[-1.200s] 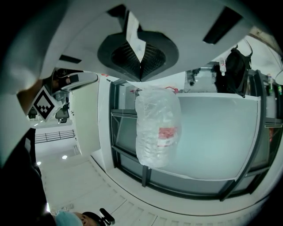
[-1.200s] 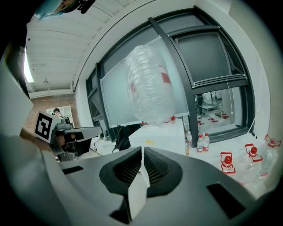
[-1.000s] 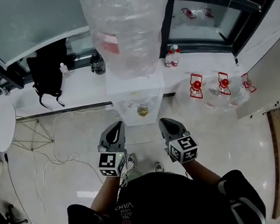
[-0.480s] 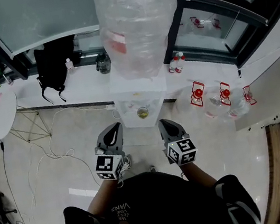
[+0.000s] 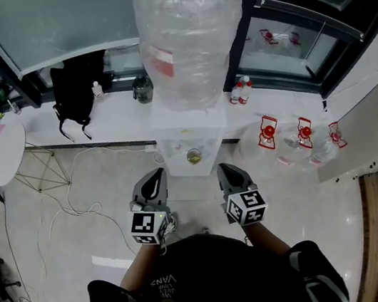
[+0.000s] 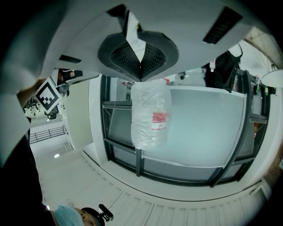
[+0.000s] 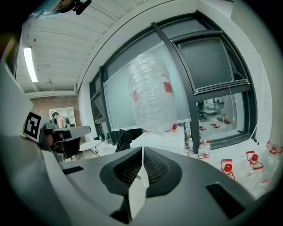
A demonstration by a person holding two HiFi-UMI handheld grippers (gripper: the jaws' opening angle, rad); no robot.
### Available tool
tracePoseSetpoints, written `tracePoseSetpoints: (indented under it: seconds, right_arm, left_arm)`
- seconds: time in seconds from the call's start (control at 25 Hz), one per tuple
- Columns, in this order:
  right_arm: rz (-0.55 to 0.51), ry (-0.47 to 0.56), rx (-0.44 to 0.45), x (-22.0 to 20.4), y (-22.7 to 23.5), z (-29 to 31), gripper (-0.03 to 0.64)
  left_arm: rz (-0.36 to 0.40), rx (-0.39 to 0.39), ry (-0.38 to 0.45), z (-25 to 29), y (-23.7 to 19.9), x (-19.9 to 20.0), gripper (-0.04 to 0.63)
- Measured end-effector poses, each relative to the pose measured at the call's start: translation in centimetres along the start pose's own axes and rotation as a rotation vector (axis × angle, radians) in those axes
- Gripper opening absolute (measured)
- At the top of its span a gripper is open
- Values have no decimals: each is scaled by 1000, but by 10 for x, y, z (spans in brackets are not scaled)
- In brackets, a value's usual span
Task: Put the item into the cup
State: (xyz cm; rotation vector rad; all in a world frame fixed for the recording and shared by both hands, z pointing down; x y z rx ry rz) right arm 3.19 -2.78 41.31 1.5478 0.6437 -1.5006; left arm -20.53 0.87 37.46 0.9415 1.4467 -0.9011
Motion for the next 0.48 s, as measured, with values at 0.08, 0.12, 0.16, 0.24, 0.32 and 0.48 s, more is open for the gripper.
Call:
tracePoseSetpoints:
  seconds: [0.08,0.12,0.16,0.24,0.32,0.48]
  right_arm:
    - [2,0,1,0,0,1,45]
    - [3,1,-1,0,0,2,45]
    - [3,1,-2,-1,0,2,46]
    - [2,-3,-5,0,-1,3,46]
    - [1,-4,-3,-1,-2,6,45]
    - [4,-2,-6,-3,-5,11,45]
  left_arm:
    - [8,3,3,1,-1,-1,18]
    - [6,5,6,2,-1,-1,18]
    - [1,6,7,3,-2,-1,18]
    - [-8,6,4,4,-3,-1,18]
    - [-10,5,1,5,-6,-3,18]
    - [-12,6,8,7,-12,-3,18]
Point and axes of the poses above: the fingertips, and each gripper's own axes: z forward along the fingers, y to its right, x out of its top, the point moved 8 cm from there along -z, backward along the fingers, and after that the axes turned 10 degrees about y, right-handed, at the moved point
